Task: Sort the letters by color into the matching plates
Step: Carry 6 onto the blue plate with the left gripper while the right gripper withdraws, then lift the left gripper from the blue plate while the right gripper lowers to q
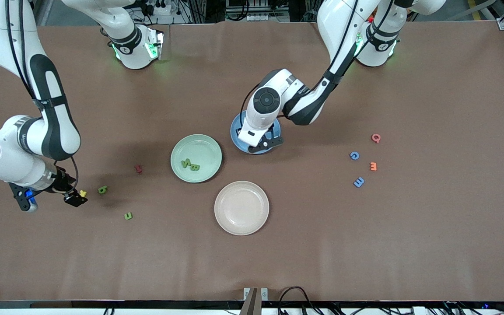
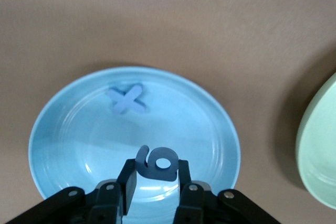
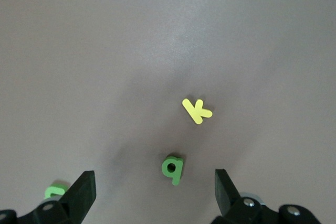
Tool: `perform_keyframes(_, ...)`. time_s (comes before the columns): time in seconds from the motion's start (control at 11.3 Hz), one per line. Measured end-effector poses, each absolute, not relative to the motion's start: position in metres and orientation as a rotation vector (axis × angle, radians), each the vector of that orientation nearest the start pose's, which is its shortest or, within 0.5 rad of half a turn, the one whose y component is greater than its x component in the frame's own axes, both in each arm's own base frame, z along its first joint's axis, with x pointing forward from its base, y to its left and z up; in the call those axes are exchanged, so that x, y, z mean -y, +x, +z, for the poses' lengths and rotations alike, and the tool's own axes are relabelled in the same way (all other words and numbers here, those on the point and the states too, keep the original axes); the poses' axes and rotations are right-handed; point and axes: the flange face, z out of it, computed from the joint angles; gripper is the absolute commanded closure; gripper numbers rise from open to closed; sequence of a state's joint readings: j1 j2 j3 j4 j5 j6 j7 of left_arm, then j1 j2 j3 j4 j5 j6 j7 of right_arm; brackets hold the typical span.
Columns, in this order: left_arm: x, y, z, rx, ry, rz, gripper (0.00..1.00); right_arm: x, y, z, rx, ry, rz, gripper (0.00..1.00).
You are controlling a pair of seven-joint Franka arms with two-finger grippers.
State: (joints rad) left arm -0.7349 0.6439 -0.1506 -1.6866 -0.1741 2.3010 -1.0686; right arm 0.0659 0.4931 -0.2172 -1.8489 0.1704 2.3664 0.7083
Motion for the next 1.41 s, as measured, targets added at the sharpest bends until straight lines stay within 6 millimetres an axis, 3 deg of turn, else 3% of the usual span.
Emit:
perform_keyframes(0.26, 0.528, 0.414, 0.219, 0.530, -3.135, 0.267, 1.00, 0.078, 0.642, 0.255, -1.620, -2.653, -0.062, 0.00)
perform_keyframes(0.35, 0.530, 0.410, 0.218, 0.528, -3.131, 0.266, 0.24, 0.075, 0.643, 0.248, -1.669, -2.625, -0.061, 0.00)
perform_keyframes(0.44, 0.530, 0.408, 0.217, 0.525, -3.129, 0.267, 0.00, 0.072, 0.643, 0.242, -1.721, -2.594, -0.060, 0.00)
perform_keyframes(0.71, 0.529, 0.410, 0.216, 0.515, -3.125, 0.256, 0.00, 0.062, 0.643, 0.230, -1.844, -2.516, -0.052, 0.00)
perform_keyframes(1.06, 0.526, 0.415, 0.216, 0.519, -3.126, 0.247, 0.00, 0.065, 0.639, 0.221, -1.900, -2.468, -0.020, 0.00)
perform_keyframes(1.41, 0.507, 0.435, 0.218, 0.460, -3.135, 0.242, 0.00, 0.067, 0.634, 0.211, -1.916, -2.462, -0.003, 0.00)
